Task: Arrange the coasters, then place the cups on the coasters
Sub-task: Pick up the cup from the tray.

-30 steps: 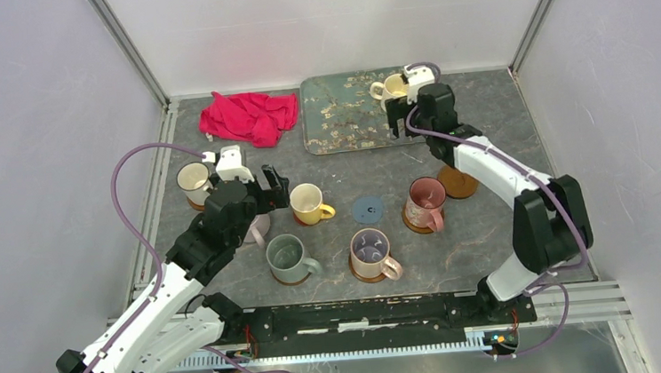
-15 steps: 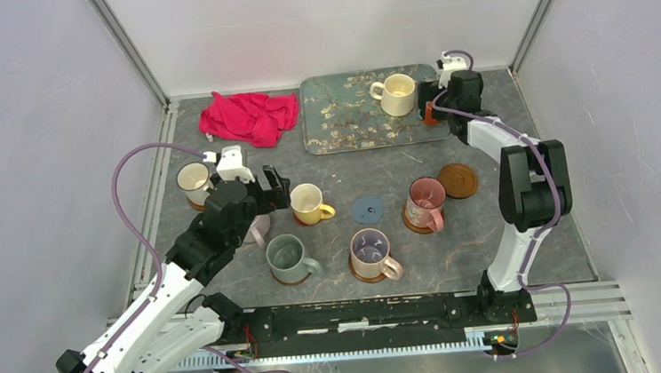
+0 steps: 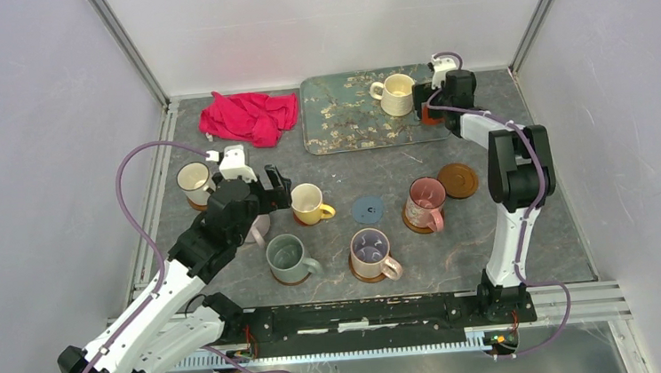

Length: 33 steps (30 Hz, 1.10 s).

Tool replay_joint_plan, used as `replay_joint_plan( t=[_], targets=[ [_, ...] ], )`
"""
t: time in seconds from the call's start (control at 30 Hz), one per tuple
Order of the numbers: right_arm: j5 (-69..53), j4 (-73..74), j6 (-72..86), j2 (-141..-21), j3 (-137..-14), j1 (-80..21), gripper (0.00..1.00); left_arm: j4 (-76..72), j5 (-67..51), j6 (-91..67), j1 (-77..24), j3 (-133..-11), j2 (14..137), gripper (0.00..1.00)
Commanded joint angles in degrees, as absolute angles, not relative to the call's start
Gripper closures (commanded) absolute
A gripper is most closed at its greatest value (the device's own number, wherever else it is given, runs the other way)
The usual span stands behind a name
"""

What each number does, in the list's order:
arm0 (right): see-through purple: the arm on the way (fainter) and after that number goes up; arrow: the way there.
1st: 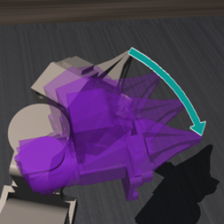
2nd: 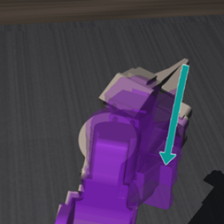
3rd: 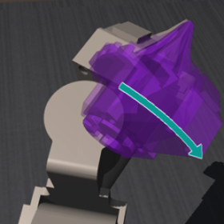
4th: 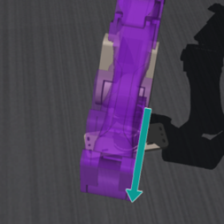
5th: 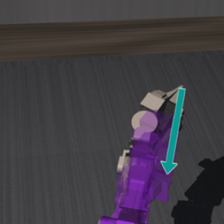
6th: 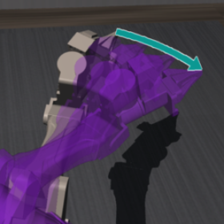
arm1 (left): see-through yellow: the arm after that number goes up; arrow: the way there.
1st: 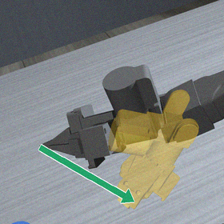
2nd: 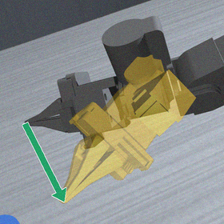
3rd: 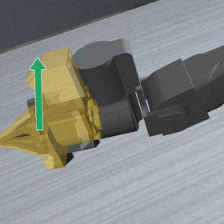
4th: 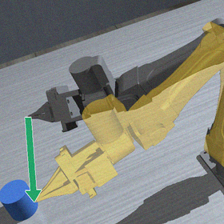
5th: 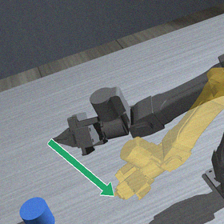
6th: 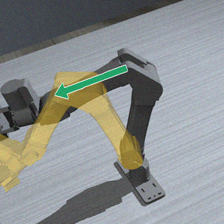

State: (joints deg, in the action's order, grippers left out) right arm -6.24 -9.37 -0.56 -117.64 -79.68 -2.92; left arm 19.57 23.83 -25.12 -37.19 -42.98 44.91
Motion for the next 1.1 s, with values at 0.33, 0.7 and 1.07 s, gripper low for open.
replay_joint_plan(
  t=[0.33,0.7,1.07],
  targets=[
    [-8.0,-10.8,-1.8,-121.4,-82.8,-2.0,0.02,18.0,24.4,-26.2,-37.0,-43.0,45.1,0.00],
    [-9.5,-10.1,-0.2,-120.2,-80.9,-2.0,0.02,18.0,24.2,-26.3,-37.0,-43.0,45.1,0.00],
    [-5.5,-6.7,4.6,-116.6,-78.4,-6.4,0.06,17.7,23.8,-26.4,-37.0,-43.0,45.1,0.00]
  ],
)
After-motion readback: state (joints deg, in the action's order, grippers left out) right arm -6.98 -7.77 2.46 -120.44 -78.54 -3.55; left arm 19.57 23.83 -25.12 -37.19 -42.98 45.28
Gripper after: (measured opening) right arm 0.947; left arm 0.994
